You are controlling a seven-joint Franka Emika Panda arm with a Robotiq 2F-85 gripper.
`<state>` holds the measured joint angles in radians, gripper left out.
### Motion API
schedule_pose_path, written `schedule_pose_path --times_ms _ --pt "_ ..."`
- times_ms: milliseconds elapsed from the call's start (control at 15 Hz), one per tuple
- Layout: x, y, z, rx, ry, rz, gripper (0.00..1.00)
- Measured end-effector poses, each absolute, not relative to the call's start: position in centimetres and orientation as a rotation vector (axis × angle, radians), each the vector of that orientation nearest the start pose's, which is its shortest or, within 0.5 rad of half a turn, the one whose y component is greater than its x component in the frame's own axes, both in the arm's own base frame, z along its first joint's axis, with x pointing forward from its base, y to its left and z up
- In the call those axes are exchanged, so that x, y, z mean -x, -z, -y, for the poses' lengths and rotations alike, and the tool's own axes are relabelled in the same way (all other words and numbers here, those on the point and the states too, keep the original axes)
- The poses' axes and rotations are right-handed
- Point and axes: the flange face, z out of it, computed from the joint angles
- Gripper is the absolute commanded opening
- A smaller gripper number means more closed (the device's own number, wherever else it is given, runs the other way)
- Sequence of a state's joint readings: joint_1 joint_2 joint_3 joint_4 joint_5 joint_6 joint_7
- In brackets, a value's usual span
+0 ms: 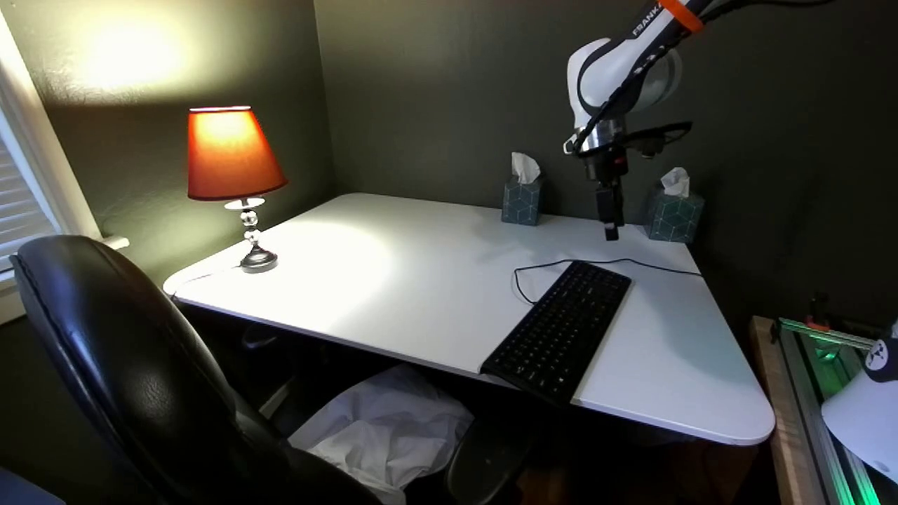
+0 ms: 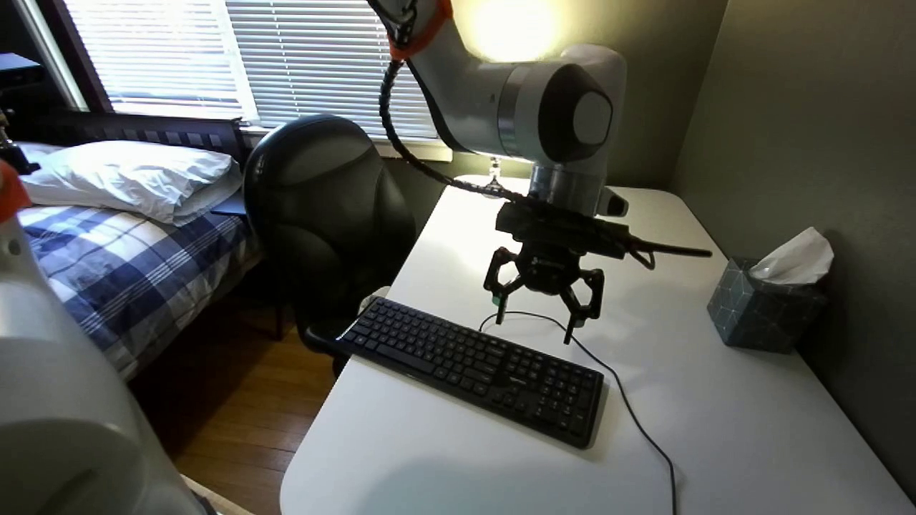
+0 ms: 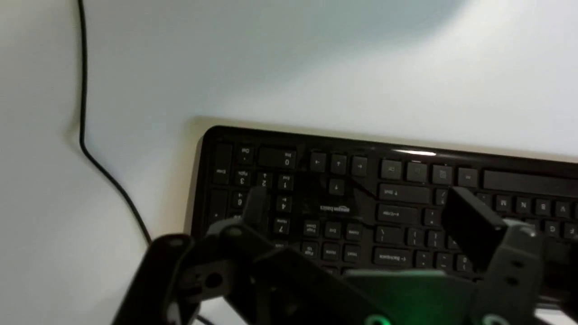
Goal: Press a button on the keyboard
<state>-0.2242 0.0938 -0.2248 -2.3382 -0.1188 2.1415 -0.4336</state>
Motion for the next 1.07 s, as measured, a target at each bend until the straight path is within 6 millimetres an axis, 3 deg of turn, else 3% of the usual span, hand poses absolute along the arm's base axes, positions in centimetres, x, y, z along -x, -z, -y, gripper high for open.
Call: schedule_pose_path --times_ms 67,200,800,1067 --pt "-42.6 -26.7 21.6 3.067 -0.501 0.077 1.0" --pt "-42.1 -25.2 22.0 3.038 -0.535 0.037 0.74" --pt "-41.8 -21.6 23.8 3.004 -0.484 -0.057 0.04" --pt "-41.6 -20.7 23.9 2.994 -0.503 -0.057 0.0"
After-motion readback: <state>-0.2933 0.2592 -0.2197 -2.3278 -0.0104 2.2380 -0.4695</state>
